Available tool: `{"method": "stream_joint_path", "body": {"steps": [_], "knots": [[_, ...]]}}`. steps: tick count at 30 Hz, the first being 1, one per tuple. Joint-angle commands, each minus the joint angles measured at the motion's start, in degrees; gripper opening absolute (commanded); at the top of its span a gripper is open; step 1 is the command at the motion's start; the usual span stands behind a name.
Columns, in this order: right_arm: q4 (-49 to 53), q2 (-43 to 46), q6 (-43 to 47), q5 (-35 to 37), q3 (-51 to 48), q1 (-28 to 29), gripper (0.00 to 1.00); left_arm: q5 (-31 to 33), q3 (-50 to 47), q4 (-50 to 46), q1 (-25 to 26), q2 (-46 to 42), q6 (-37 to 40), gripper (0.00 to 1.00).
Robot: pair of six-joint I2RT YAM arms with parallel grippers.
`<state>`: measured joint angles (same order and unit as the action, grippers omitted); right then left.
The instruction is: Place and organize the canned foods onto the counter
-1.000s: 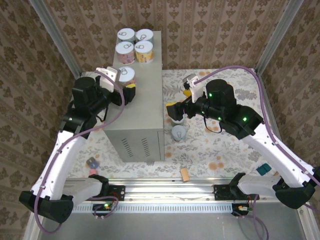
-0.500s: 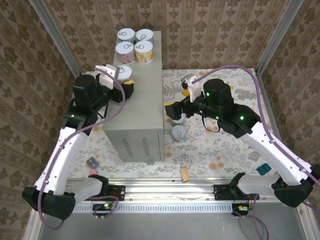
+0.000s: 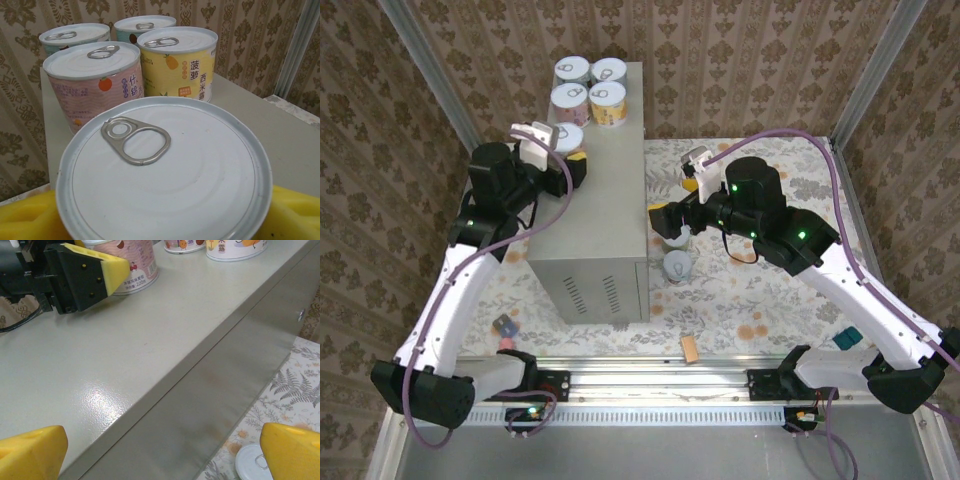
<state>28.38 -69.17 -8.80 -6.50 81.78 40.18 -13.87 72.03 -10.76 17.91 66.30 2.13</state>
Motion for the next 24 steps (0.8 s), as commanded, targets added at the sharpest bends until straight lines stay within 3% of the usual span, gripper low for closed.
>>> {"method": "stream_joint_path", "body": {"steps": [1,24], "knots": [[-1.6,0.1,0.1,-0.4,1.0,0.3,1.0,-1.2,1.3,0.4,-0.5,1.4,-0.9,0.78],[-1.7,0.6,0.1,0.2,0.8,0.3,1.0,-3.6,3.3,0.8,-2.3,4.4,-1.1,0.78]]}}
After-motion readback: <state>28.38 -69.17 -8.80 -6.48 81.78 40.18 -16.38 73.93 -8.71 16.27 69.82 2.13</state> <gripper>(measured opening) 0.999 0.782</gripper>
